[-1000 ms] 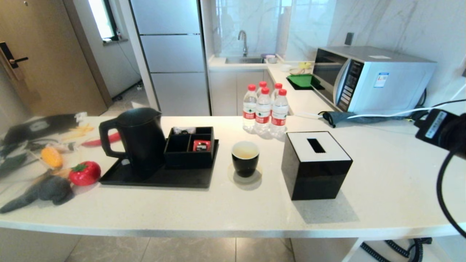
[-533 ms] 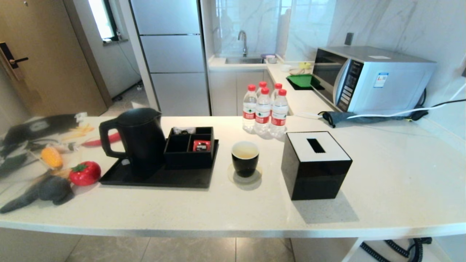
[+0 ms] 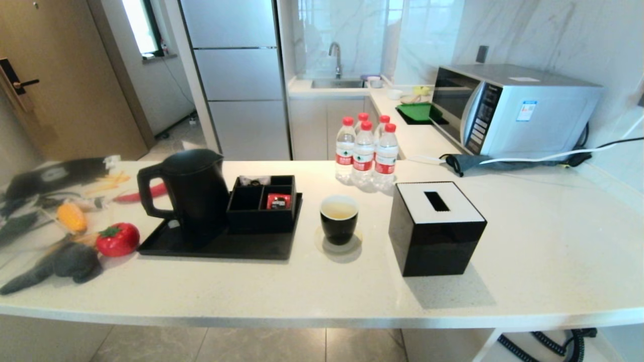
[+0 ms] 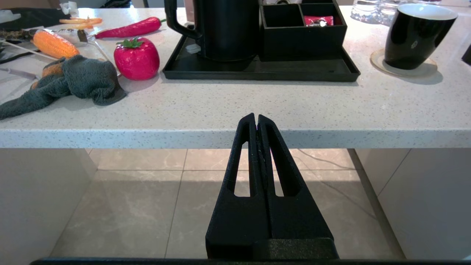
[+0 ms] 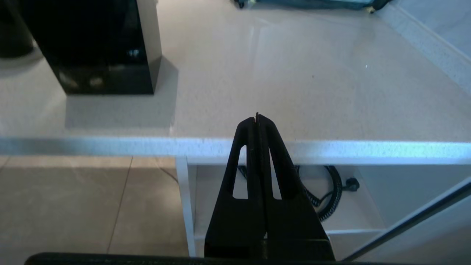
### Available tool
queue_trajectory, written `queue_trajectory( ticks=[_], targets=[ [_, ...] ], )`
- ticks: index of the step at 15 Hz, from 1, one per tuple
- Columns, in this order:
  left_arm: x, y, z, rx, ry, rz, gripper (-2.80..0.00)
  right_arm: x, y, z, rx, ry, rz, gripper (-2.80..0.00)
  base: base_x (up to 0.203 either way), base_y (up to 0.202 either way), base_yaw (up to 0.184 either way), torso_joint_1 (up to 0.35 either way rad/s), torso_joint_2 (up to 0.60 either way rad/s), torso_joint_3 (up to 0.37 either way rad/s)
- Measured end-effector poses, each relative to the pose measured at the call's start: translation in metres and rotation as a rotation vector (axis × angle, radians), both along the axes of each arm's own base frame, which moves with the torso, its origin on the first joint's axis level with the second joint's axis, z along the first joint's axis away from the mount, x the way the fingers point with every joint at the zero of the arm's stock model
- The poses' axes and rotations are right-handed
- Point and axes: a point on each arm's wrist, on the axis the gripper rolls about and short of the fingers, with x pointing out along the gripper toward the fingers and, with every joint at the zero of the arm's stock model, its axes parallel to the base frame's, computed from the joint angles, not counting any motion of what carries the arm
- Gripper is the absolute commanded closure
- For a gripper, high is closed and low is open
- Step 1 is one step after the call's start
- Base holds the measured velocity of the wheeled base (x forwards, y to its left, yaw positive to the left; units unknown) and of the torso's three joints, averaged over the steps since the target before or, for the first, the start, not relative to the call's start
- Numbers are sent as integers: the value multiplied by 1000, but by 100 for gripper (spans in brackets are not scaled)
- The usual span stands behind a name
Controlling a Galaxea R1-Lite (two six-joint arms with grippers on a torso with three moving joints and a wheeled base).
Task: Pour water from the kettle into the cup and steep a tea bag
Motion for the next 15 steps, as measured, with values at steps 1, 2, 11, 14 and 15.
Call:
queue_trajectory(
  ticks=[1, 2, 11, 14, 15],
  targets=[
    [0, 0, 0, 0, 0, 0, 0, -5, 0, -7, -7, 22, 4, 0, 0, 0, 0, 0, 0, 0],
    [0, 0, 0, 0, 0, 0, 0, -10, 1, -12, -10, 27, 14, 0, 0, 0, 0, 0, 0, 0],
    [0, 0, 0, 0, 0, 0, 0, -34, 3, -33, -18, -67, 160, 0, 0, 0, 0, 0, 0, 0],
    [0, 0, 0, 0, 0, 0, 0, -35, 3, -34, -17, -76, 160, 0, 0, 0, 0, 0, 0, 0],
    [0, 0, 0, 0, 0, 0, 0, -35, 3, -34, -15, -76, 159, 0, 0, 0, 0, 0, 0, 0]
  ],
)
